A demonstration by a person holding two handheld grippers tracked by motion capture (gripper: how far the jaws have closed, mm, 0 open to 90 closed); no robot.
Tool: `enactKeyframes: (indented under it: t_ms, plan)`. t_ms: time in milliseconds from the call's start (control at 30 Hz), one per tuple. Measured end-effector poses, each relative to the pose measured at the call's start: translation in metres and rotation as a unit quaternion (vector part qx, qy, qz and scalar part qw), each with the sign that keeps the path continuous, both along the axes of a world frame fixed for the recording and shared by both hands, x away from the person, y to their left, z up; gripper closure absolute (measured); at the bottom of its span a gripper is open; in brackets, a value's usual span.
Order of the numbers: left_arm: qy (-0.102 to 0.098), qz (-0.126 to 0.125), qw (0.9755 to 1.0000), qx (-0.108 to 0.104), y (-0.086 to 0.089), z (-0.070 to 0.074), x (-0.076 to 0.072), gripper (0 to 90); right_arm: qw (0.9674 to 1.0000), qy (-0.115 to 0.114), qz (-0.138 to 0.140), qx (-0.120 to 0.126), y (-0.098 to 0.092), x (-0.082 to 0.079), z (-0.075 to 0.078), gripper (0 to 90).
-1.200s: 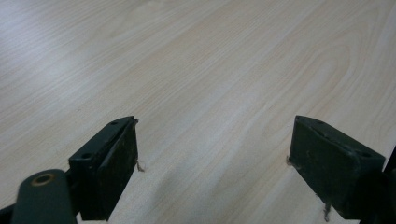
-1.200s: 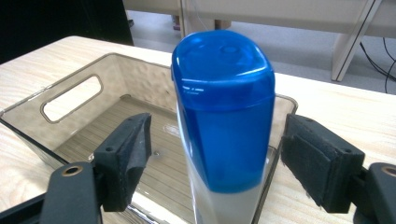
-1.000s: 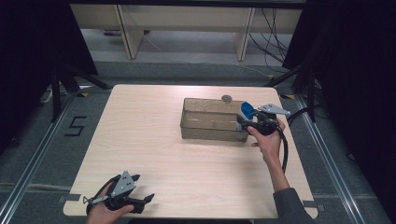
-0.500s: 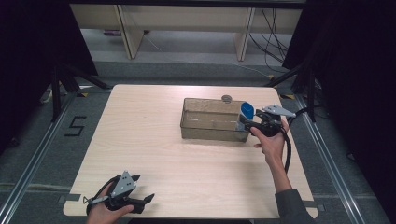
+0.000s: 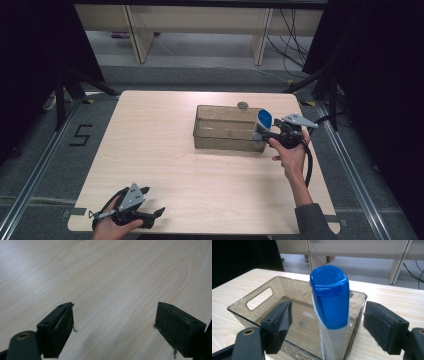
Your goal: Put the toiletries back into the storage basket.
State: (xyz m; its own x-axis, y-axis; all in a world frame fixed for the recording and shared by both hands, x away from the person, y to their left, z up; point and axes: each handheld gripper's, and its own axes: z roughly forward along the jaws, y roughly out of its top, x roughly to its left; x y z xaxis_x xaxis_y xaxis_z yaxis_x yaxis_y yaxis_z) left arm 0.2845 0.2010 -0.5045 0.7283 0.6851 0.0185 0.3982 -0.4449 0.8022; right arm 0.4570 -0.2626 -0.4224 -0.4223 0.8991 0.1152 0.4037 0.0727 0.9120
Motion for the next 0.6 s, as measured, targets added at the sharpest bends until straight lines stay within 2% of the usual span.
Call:
enactKeyframes:
  t_ms: [33,67,100,133,167,200,233,333,367,400,467,500,533,567,600]
  plan:
    - [0.001,0.000,0.9999,0.011,0.001,0.001,0.000,15.2,1.0000,0.002,0.002,0.007,-0.001,-0.001,0.000,24.0]
    - [0.000,0.000,1.0000,0.010,0.001,0.001,0.000,15.2,0.9999,-0.005,0.005,0.011,-0.002,-0.001,0.000,24.0]
    - [0.001,-0.003,0.9999,0.010,0.001,0.001,0.000,15.2,0.9998,0.000,0.004,0.018,-0.002,-0.002,0.000,24.0]
    - [0.000,-0.001,1.0000,0.003,0.000,0.000,0.000,15.2,0.9999,-0.012,0.005,0.009,-0.004,-0.002,0.000,24.0]
    - [0.000,0.000,1.0000,0.001,0.000,0.000,0.000,15.2,0.9998,-0.005,0.006,0.017,-0.004,-0.003,0.001,24.0]
    - [-0.002,-0.003,0.9999,0.010,0.001,0.001,0.001,15.2,0.9998,-0.002,-0.001,0.020,-0.004,-0.005,0.001,24.0]
    - [0.001,0.001,1.0000,0.004,0.000,0.001,0.000,15.2,0.9999,-0.005,0.002,0.014,-0.006,-0.005,0.001,24.0]
    - [0.001,0.002,1.0000,0.003,0.000,0.001,-0.001,15.2,0.9999,-0.007,0.003,0.013,-0.007,-0.007,0.002,24.0]
    - [0.001,-0.001,0.9999,0.012,0.001,0.001,0.000,15.2,0.9998,-0.006,0.005,0.017,-0.007,-0.008,0.002,24.0]
    - [0.001,0.002,1.0000,0.003,0.000,0.001,-0.001,15.2,0.9998,0.001,-0.003,0.018,-0.006,-0.011,0.002,24.0]
    - [0.001,0.000,1.0000,0.002,0.000,0.000,0.000,15.2,0.9999,0.003,0.005,0.012,-0.008,-0.013,0.004,23.8]
    - [0.001,0.002,1.0000,0.003,0.000,0.001,-0.001,15.2,1.0000,-0.006,0.003,0.004,-0.009,-0.013,0.005,23.8]
    - [-0.001,-0.003,0.9999,0.012,0.001,0.001,0.000,15.2,0.9997,0.007,-0.002,0.022,-0.007,-0.016,0.006,23.8]
    - [0.001,-0.003,1.0000,0.007,0.001,0.001,0.000,15.2,0.9999,-0.006,0.003,0.010,-0.009,-0.015,0.006,23.8]
    - [0.001,-0.005,0.9999,0.010,0.001,0.001,0.000,15.2,0.9999,-0.003,0.003,0.012,-0.009,-0.017,0.007,23.8]
